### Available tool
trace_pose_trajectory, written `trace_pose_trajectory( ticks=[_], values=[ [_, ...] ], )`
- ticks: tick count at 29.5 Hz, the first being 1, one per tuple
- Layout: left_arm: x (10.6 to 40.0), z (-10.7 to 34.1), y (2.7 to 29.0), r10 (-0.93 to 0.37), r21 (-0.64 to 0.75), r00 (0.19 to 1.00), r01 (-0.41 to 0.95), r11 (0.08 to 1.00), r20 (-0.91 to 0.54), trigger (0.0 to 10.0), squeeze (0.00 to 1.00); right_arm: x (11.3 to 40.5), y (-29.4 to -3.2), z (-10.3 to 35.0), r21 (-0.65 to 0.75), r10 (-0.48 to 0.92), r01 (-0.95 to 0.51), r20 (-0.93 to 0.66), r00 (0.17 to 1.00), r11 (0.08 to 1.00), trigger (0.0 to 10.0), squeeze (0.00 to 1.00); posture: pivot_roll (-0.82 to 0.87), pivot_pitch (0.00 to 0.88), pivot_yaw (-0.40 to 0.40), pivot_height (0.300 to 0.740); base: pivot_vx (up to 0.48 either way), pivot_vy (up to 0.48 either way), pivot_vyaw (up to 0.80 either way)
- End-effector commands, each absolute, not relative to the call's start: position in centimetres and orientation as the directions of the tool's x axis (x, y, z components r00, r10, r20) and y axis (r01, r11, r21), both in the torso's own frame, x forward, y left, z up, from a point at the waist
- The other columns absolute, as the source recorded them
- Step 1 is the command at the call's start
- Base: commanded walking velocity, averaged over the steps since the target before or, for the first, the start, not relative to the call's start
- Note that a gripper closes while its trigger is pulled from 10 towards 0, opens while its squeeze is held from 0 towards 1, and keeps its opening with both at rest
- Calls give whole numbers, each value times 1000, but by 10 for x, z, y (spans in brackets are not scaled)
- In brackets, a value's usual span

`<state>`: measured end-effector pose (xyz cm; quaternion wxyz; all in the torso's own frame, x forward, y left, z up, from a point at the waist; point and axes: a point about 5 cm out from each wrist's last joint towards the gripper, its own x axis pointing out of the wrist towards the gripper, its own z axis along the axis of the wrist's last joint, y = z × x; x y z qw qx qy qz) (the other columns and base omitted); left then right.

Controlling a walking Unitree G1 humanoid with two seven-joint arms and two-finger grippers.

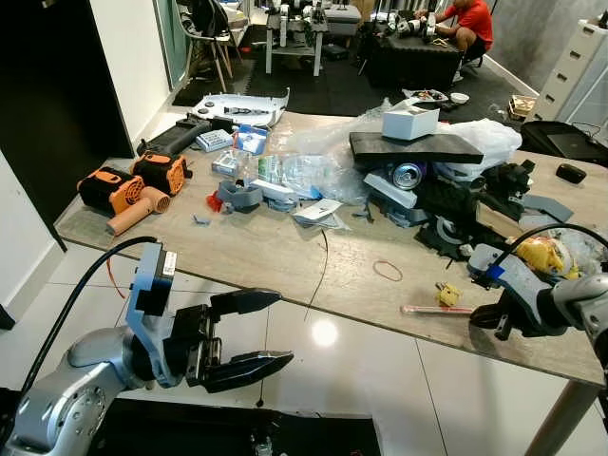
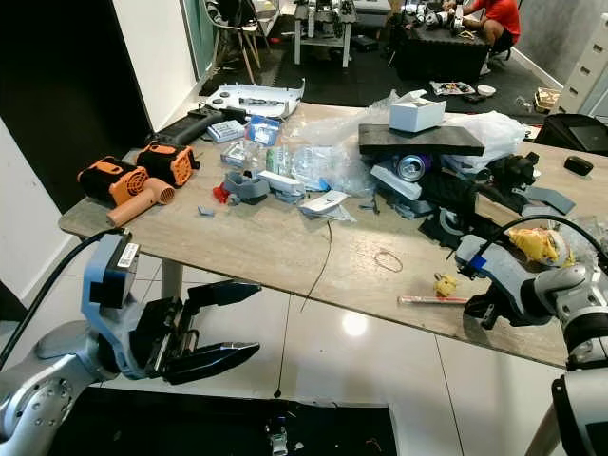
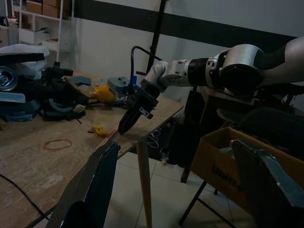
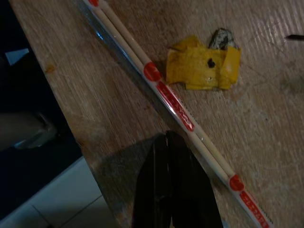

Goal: Picking trash to rubbish bin

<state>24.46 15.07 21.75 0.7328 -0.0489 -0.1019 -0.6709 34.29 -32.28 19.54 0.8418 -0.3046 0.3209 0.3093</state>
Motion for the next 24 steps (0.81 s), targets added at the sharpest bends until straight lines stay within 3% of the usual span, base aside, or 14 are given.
trace_pose_trajectory(
  ticks=[1,7,9,16,24],
  values=[
    [244,216,155,-976,57,79,994,92,201,10000,0,337,-325,184,-266,338,-726,-749,570,634,0,0,-58,196,-11,740,0,0,0],
    [246,213,161,-973,48,113,991,125,200,10000,0,339,-318,196,-184,496,-754,-651,575,631,0,0,-56,186,-8,740,0,0,0],
    [247,214,165,-971,53,124,989,137,203,10000,0,336,-316,209,-130,600,-801,-595,535,585,0,0,-54,178,-2,740,0,0,0],
    [249,218,170,-968,64,137,986,153,208,10000,0,333,-310,236,-75,769,-871,-438,465,485,0,0,-59,166,8,740,0,0,0],
    [252,220,172,-965,70,144,984,163,220,10000,0,332,-293,251,-92,881,-910,-229,414,404,0,0,-70,160,14,740,0,0,0]
  ],
)
